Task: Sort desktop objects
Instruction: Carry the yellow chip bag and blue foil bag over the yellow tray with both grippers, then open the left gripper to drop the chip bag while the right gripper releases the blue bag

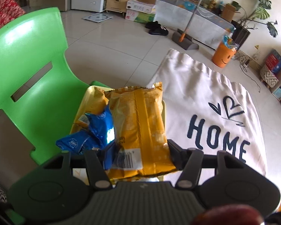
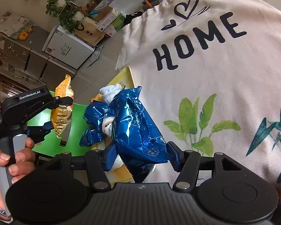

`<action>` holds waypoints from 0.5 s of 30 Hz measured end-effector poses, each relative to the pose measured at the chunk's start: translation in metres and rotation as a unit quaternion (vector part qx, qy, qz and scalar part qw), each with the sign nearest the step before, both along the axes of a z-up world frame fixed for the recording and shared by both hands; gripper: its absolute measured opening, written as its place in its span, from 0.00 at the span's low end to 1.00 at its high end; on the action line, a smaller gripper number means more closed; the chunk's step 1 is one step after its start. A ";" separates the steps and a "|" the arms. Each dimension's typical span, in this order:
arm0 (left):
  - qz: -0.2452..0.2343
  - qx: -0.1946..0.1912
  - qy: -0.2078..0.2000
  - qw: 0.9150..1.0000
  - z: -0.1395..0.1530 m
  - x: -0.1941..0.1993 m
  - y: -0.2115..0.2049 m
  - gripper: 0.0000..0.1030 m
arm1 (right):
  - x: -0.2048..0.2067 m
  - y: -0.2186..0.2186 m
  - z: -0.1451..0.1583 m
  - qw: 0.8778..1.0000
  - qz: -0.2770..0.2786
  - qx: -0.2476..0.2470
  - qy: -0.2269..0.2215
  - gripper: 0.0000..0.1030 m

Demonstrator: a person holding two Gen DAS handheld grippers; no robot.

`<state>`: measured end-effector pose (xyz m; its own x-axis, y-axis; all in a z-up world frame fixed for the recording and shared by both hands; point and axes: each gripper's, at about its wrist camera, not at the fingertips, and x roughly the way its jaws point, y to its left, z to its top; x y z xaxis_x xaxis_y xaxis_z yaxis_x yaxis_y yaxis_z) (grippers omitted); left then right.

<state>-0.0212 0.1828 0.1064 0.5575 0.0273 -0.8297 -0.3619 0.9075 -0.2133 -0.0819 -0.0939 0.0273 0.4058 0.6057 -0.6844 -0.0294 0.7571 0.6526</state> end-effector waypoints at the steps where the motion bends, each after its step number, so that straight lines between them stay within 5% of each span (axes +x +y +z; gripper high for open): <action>1: 0.005 -0.004 0.002 1.000 0.000 0.002 0.005 0.55 | 0.001 0.006 0.001 1.000 0.004 0.002 0.000 0.56; 15: 0.012 -0.004 0.026 1.000 -0.008 0.034 0.053 0.55 | 0.033 0.095 -0.010 0.999 0.037 0.038 0.008 0.56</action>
